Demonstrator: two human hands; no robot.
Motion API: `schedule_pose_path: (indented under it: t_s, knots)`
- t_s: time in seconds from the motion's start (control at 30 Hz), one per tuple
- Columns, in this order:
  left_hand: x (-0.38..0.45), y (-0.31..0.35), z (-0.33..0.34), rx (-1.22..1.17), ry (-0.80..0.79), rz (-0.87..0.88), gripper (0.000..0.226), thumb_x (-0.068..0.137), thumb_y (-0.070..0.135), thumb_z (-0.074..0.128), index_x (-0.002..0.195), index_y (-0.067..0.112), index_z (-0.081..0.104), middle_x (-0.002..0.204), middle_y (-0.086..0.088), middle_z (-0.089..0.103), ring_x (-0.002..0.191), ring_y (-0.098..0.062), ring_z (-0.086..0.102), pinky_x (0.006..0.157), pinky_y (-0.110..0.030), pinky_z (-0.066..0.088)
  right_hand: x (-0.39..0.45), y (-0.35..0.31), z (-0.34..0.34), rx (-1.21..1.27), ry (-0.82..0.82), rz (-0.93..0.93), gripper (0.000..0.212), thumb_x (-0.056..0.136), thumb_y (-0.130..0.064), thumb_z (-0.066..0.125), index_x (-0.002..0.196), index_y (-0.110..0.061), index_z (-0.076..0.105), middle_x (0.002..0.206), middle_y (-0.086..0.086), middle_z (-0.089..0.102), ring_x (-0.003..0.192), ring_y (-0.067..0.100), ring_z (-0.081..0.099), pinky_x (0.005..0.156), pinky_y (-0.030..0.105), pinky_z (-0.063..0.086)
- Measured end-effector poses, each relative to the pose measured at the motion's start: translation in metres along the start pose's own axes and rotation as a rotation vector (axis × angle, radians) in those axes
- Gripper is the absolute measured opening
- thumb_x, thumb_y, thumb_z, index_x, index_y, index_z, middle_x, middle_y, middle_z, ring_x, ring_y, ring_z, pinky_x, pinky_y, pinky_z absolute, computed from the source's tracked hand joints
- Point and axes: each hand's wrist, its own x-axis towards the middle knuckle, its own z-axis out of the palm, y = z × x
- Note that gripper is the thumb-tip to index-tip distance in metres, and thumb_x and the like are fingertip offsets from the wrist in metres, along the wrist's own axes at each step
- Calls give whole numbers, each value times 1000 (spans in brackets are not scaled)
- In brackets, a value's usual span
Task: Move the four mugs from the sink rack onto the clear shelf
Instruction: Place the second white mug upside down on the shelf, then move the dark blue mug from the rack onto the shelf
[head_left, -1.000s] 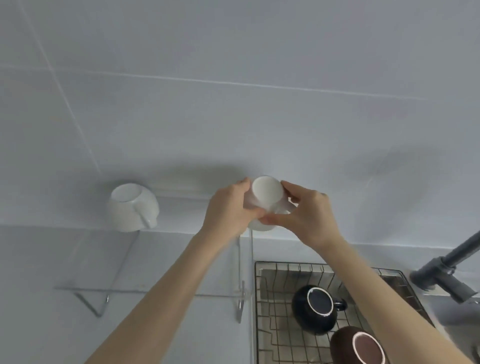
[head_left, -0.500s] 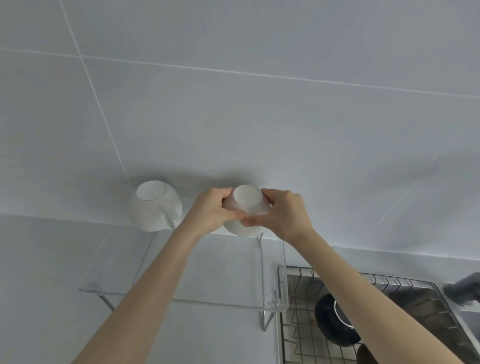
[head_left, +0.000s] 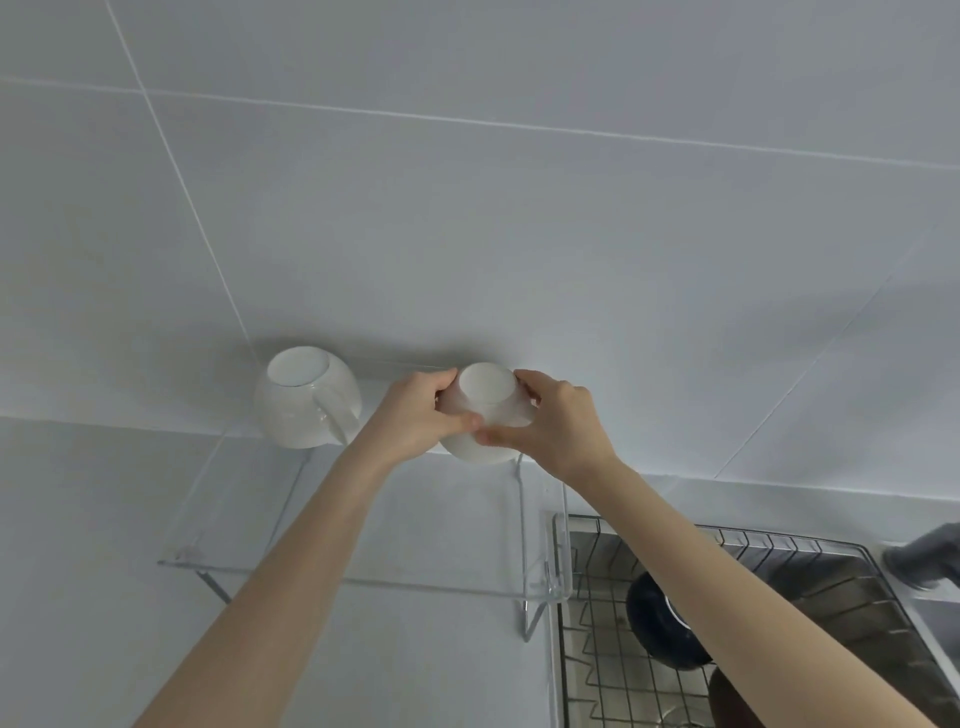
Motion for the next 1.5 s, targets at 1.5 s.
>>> schedule_pose_path:
  t_s: [1.5]
  knots:
    - [-57, 51, 238, -10, -124, 61, 71, 60, 30, 79, 123, 17, 48, 115, -3, 66, 107, -19, 59, 90, -28, 47, -132, 200, -121, 12, -253, 255, 82, 42, -29, 89, 119, -26, 60, 107, -16, 68, 98, -8, 61, 86, 9, 45]
